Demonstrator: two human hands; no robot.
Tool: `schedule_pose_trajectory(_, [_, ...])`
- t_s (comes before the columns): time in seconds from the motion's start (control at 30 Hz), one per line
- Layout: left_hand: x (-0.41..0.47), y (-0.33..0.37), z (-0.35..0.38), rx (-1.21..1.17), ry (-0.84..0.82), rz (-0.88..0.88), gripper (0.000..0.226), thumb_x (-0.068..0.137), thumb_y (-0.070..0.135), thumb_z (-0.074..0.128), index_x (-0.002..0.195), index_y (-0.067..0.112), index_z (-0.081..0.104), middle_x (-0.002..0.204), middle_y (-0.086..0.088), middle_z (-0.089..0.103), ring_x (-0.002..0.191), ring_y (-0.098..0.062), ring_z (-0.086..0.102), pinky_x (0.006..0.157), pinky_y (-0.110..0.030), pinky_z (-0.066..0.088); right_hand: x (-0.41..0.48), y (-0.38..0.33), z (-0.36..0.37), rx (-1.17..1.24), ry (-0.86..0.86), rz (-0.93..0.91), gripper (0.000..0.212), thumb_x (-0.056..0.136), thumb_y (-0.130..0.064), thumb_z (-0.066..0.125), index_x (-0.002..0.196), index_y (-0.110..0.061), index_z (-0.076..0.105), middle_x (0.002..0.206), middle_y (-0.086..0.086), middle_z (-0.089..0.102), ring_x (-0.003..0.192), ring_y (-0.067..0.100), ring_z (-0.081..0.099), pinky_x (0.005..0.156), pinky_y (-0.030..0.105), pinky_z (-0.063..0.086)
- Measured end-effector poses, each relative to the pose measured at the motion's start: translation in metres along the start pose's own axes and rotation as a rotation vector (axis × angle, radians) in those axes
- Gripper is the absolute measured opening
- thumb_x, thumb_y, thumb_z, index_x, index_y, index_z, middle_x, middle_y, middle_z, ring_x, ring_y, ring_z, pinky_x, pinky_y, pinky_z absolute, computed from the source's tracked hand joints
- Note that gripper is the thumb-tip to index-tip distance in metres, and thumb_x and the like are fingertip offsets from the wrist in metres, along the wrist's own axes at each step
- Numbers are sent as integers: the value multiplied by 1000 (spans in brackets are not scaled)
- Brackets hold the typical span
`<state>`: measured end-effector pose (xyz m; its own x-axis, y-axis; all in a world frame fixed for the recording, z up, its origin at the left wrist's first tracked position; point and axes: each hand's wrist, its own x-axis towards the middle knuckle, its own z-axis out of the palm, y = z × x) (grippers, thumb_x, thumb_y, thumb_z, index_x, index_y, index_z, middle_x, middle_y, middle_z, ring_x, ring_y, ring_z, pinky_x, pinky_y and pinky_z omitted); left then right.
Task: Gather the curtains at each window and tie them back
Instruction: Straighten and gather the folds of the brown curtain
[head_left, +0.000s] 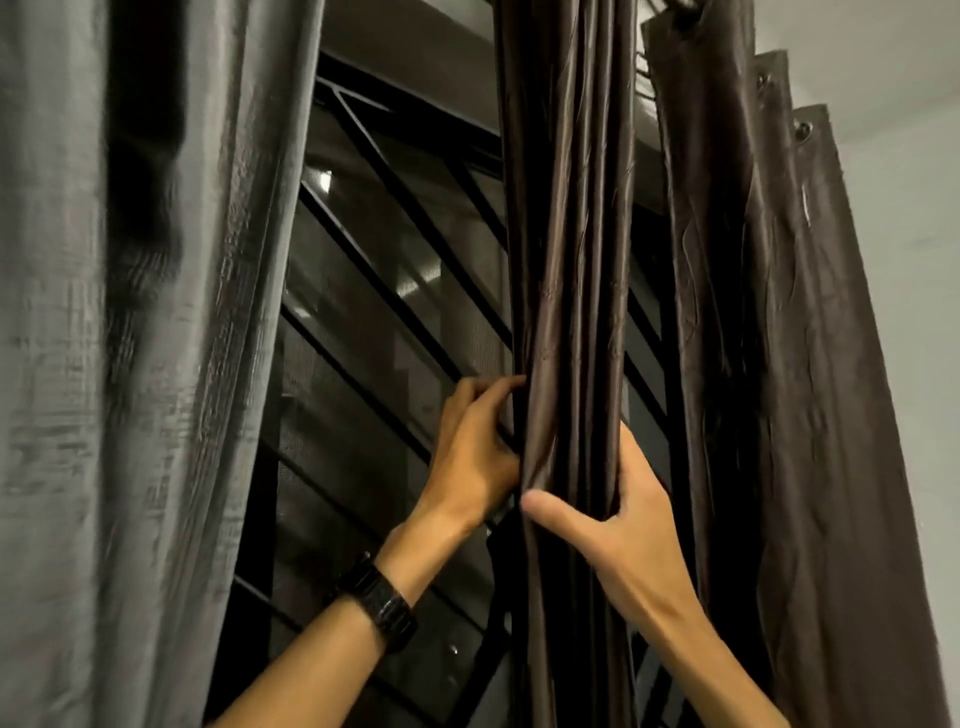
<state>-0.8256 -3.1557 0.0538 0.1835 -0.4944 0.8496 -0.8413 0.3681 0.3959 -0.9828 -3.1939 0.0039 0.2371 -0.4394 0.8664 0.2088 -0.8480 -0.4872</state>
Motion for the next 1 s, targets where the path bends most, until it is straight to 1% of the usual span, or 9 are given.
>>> schedule_pose_trajectory(0.13, [-53, -17, 16, 4, -34, -51, 65, 76, 39, 81, 135, 37, 52, 128, 8, 54, 120, -13, 58, 101, -38, 55, -31, 11, 8, -161, -15, 116, 96, 51, -62, 90, 136, -48, 48, 123, -19, 57, 115, -1, 58, 93, 24, 51])
schedule_pose_trajectory(0.23, [-78, -32, 21, -37, 9, -129, 63, 75, 23, 89, 126, 36, 53, 114, 13, 70, 105, -1, 68, 87, -26, 60, -46, 18, 11, -180, -47, 201, 57, 62, -21, 83, 109, -46, 61, 98, -13, 67, 91, 5, 67, 72, 23, 57])
schedule_pose_trajectory(0.33, [-92, -41, 18, -38, 2, -205, 47, 81, 13, 85, 113, 38, 60, 100, 20, 72, 100, 5, 68, 78, -9, 53, -56, 26, 8, -175, -64, 278, 30, 74, 3, 73, 82, -25, 69, 79, -7, 70, 69, 10, 69, 59, 27, 57])
schedule_pose_trajectory(0.5, [-87, -49, 10, 30, 137, -236, 20, 91, 13, 74, 87, 32, 70, 83, 17, 75, 77, -1, 70, 69, -15, 53, -64, 29, 9, -215, -30, 238, 34, 74, 4, 70, 81, -29, 68, 81, -7, 68, 76, 8, 68, 64, 24, 56])
schedule_pose_trajectory(0.6, [-77, -47, 11, -162, 121, -412, 19, 90, 5, 72, 87, 24, 72, 81, 2, 78, 69, -14, 76, 67, -34, 62, -67, 29, 18, -338, -37, 103, 35, 73, -6, 66, 85, -39, 64, 87, -14, 61, 85, 5, 64, 70, 16, 51])
schedule_pose_trajectory(0.7, [-75, -28, 13, -576, 25, -588, 15, 91, 3, 67, 104, 9, 74, 97, -19, 78, 90, -26, 77, 82, -41, 63, -70, 32, 30, -403, -62, 29, 24, 73, -14, 56, 89, -28, 66, 95, -11, 55, 87, 5, 59, 70, 18, 50])
schedule_pose_trajectory(0.77, [-78, -17, 12, -765, -110, -621, 28, 88, 30, 73, 108, 12, 78, 104, -15, 79, 103, -30, 75, 88, -46, 60, -69, 34, 36, -406, -85, 21, 23, 74, -15, 53, 93, -23, 64, 97, -8, 52, 86, 6, 57, 70, 22, 50])
schedule_pose_trajectory(0.87, [-82, 2, 9, -856, -206, -558, 51, 79, 58, 72, 113, 20, 79, 108, -8, 79, 105, -22, 75, 88, -35, 56, -65, 34, 42, -352, -144, -9, 27, 76, -13, 53, 100, -22, 63, 101, -8, 52, 87, 6, 58, 69, 19, 50])
schedule_pose_trajectory(1.0, [-74, 22, 17, -593, -39, -547, 37, 72, 28, 92, 101, 17, 73, 86, -3, 81, 80, -15, 78, 69, -24, 60, -56, 27, 35, -215, -277, -84, 34, 73, -8, 58, 102, -25, 62, 101, -17, 58, 93, 1, 60, 75, 14, 47])
